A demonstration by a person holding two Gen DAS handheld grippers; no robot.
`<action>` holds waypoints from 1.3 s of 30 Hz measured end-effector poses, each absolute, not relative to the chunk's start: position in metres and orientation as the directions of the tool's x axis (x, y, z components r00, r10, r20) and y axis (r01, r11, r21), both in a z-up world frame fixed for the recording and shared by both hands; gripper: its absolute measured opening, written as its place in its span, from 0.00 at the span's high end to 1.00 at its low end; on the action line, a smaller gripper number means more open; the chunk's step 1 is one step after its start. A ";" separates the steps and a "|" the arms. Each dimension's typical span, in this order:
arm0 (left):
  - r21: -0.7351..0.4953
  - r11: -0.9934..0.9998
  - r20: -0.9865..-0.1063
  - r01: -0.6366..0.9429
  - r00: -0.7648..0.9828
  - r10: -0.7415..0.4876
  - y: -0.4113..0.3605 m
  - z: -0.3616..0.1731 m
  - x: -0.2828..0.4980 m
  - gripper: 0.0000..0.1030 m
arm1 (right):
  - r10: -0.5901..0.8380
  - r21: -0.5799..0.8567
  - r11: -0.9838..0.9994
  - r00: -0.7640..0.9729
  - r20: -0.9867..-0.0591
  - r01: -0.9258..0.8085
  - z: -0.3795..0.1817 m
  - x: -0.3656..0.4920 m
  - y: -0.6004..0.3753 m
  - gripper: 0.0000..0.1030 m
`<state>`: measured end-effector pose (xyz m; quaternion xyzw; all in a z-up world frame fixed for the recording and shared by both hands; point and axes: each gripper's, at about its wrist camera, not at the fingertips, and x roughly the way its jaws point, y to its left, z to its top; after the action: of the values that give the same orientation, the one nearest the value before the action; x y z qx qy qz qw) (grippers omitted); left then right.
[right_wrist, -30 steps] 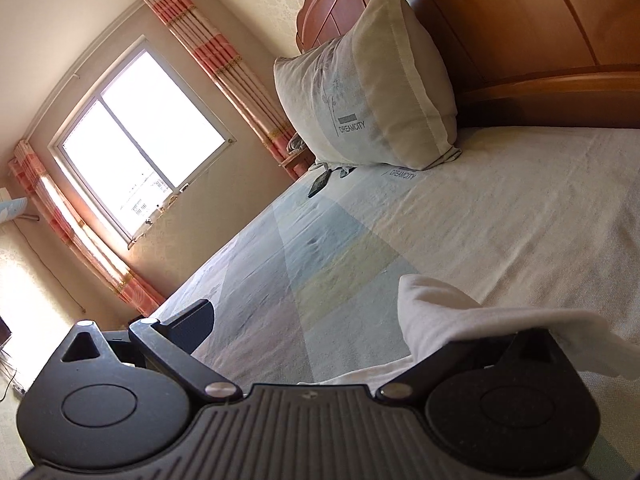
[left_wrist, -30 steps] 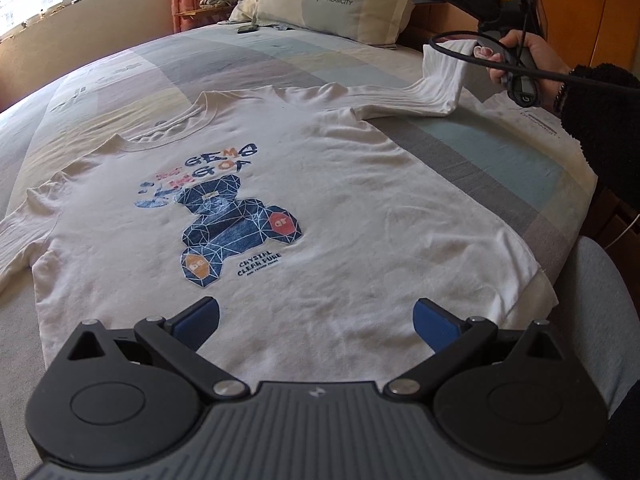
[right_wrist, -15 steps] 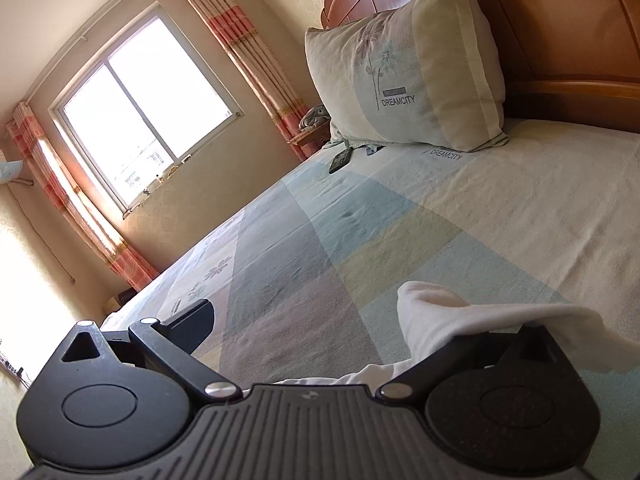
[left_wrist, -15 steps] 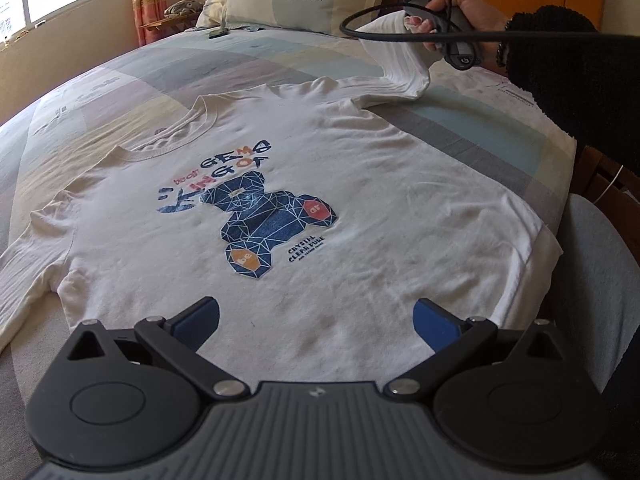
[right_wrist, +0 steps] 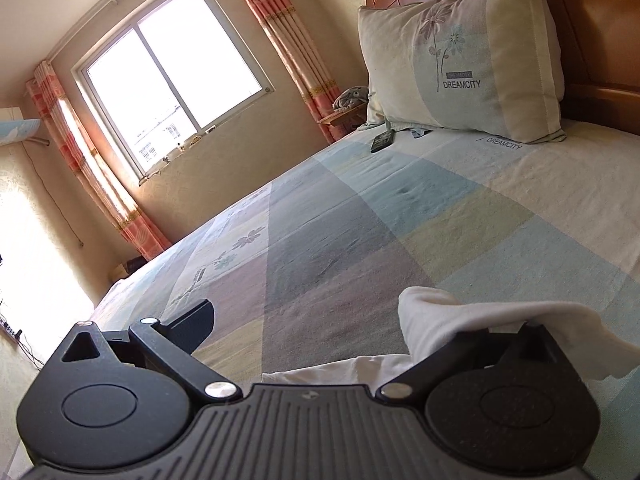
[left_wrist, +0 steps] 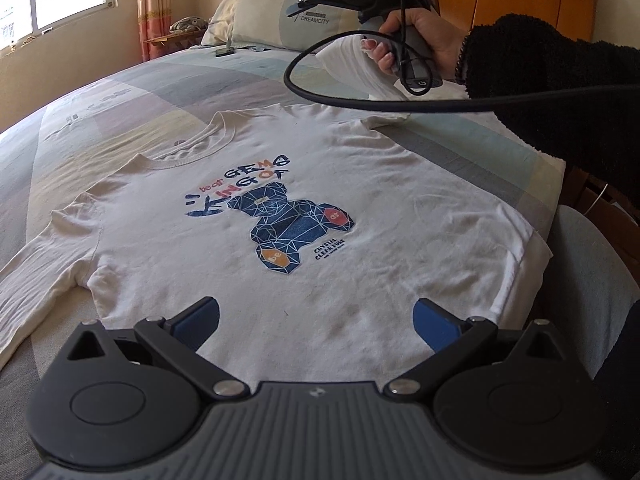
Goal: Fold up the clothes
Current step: 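Carry the held sleeve across the shirt front with the right tool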
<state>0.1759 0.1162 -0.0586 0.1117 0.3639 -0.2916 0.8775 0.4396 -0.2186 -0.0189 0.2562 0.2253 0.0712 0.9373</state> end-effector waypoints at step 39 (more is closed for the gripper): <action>0.014 0.850 -0.745 0.527 0.573 -0.343 0.155 -0.057 0.139 0.01 | 0.522 0.410 0.842 0.719 -0.459 -0.350 -0.047 0.445 0.012 0.00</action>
<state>0.1393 0.1554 -0.0566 0.1180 0.3905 -0.2474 0.8788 0.4452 0.0120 -0.0469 0.1483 0.2897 0.2384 0.9150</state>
